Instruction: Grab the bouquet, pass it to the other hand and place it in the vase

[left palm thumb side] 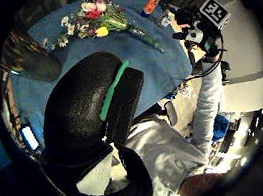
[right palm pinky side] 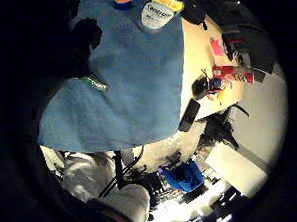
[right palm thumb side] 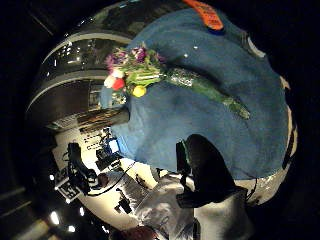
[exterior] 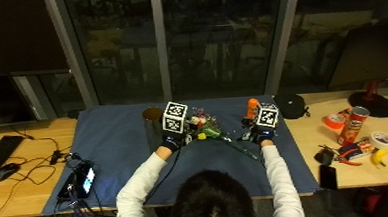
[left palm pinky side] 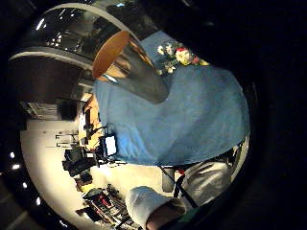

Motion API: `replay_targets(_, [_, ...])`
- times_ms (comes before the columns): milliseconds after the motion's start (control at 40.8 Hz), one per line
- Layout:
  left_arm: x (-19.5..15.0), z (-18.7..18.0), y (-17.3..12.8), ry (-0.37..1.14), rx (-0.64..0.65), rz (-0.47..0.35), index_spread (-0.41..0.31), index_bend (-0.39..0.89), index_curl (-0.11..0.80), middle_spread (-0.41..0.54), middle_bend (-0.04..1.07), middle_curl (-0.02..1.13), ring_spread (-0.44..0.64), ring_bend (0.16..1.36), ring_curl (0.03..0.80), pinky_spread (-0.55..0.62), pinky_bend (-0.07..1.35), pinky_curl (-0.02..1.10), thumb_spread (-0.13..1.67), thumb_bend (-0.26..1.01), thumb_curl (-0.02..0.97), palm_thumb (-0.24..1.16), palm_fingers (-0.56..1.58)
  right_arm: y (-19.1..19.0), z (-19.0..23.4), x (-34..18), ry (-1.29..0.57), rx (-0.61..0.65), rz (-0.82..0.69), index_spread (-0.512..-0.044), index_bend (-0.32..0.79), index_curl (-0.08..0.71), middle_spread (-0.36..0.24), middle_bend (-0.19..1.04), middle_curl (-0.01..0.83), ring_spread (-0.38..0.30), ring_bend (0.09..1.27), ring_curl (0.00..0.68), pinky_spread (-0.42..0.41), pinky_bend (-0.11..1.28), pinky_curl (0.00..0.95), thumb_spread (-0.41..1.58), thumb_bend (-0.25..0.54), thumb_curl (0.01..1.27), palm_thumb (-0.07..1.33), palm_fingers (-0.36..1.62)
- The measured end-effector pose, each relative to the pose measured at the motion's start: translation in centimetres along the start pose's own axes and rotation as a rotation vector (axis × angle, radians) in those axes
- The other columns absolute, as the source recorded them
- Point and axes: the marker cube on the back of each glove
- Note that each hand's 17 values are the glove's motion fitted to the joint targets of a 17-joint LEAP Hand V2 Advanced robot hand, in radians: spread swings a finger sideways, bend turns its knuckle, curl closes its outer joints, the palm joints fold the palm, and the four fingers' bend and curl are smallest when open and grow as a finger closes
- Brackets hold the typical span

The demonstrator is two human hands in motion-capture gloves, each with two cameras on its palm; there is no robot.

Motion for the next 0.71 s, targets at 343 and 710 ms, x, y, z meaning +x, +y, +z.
replay_targets(343, [0.0, 0.7, 0.0, -0.011, -0.02, 0.003, -0.022, 0.13, 0.236, 0.177, 0.18, 0.3, 0.2, 0.61, 0.283, 0.27, 0.49, 0.33, 1.14, -0.02, 0.231, 0.11, 0.29, -1.5, 4.5, -0.7, 0.027, 0.033, -0.095, -0.241, 0.08, 0.13, -0.046, 0.26, 0.366, -0.081, 0.59, 0.341, 0.162, 0.72, 0.346, 1.01, -0.016, 0.38, 0.65, 0.44])
replay_targets(710, [-0.1, 0.9, 0.4, -0.003, -0.017, 0.011, -0.026, 0.13, 0.247, 0.178, 0.18, 0.31, 0.2, 0.62, 0.29, 0.27, 0.49, 0.34, 1.14, -0.02, 0.245, 0.11, 0.29, -3.2, 7.9, -0.8, 0.069, -0.027, -0.048, -0.221, 0.06, 0.12, -0.053, 0.25, 0.386, -0.089, 0.61, 0.357, 0.141, 0.75, 0.357, 0.97, -0.011, 0.43, 0.75, 0.42])
